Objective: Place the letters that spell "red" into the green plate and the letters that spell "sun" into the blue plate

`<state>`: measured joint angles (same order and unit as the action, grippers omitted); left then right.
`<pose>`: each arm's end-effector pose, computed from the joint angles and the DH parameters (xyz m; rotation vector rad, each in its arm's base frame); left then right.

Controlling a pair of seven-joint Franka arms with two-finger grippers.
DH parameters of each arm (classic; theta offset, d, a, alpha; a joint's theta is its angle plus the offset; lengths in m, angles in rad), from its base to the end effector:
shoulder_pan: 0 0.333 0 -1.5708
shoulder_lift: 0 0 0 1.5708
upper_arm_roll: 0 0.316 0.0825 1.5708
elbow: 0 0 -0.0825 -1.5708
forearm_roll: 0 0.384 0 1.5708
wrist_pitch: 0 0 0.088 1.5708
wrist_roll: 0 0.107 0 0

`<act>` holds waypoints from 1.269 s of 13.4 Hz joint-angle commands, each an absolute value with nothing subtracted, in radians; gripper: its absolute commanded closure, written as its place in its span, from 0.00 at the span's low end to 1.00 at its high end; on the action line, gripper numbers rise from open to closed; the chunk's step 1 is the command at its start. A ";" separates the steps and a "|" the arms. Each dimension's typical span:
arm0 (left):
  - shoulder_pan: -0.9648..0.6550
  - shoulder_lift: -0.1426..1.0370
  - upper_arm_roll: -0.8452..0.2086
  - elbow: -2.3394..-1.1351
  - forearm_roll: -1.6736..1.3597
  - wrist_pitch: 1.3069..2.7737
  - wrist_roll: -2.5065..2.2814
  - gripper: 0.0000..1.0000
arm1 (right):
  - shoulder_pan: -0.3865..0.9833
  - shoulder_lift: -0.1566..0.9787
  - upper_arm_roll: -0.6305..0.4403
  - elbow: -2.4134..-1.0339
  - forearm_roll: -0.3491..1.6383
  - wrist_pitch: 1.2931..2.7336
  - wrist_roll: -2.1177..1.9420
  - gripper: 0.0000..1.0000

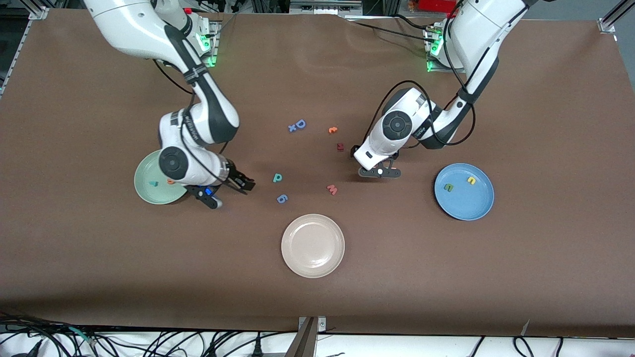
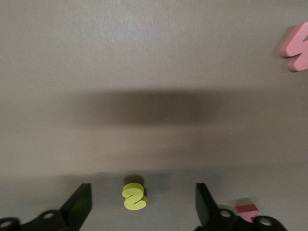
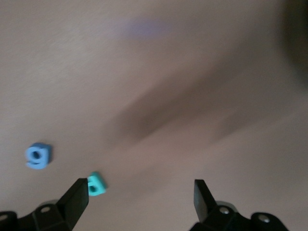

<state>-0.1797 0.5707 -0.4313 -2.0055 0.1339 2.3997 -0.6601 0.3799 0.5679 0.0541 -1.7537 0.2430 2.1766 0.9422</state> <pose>0.4860 -0.3372 0.1824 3.0796 -0.0133 -0.2794 0.5862 0.2788 0.2363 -2.8726 0.9969 0.3836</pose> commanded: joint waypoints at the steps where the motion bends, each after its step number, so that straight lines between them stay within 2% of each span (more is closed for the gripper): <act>1: -0.186 0.562 -0.430 -2.032 0.156 2.407 -0.693 0.15 | 0.439 0.609 0.054 -1.740 0.255 2.265 1.047 0.03; 3: -0.186 0.558 -0.430 -2.055 0.156 2.408 -0.693 0.15 | 0.468 0.630 0.055 -1.740 0.253 2.322 1.077 0.03; 5: -0.189 0.561 -0.430 -2.057 0.158 2.408 -0.692 0.25 | 0.492 0.655 0.055 -1.740 0.253 2.382 1.086 0.04; 7: -0.189 0.563 -0.430 -2.057 0.158 2.410 -0.693 0.52 | 0.509 0.678 0.054 -1.740 0.252 2.427 1.086 0.04; 8: -0.187 0.561 -0.430 -2.057 0.158 2.408 -0.693 0.71 | 0.512 0.686 0.054 -1.740 0.245 2.431 1.086 0.06; 9: -0.187 0.560 -0.430 -2.056 0.156 2.408 -0.693 0.97 | 0.514 0.687 0.054 -1.741 0.244 2.431 1.085 0.09; 13: -0.175 0.537 -0.431 -2.048 0.156 2.375 -0.692 0.97 | 0.523 0.710 0.054 -1.741 0.242 2.450 1.085 0.15; 15: -0.164 0.499 -0.430 -2.036 0.156 2.317 -0.672 0.97 | 0.526 0.718 0.054 -1.741 0.244 2.453 1.085 0.23; 17: -0.131 0.465 -0.430 -2.028 0.156 2.292 -0.632 0.97 | 0.526 0.718 0.054 -1.743 0.242 2.451 1.085 0.41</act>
<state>-0.1617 0.5288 -0.4286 -2.0233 0.1340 2.3387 -0.6651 0.5172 0.7024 0.0558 -1.7533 0.2426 2.4371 1.0746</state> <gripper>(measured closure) 0.775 0.225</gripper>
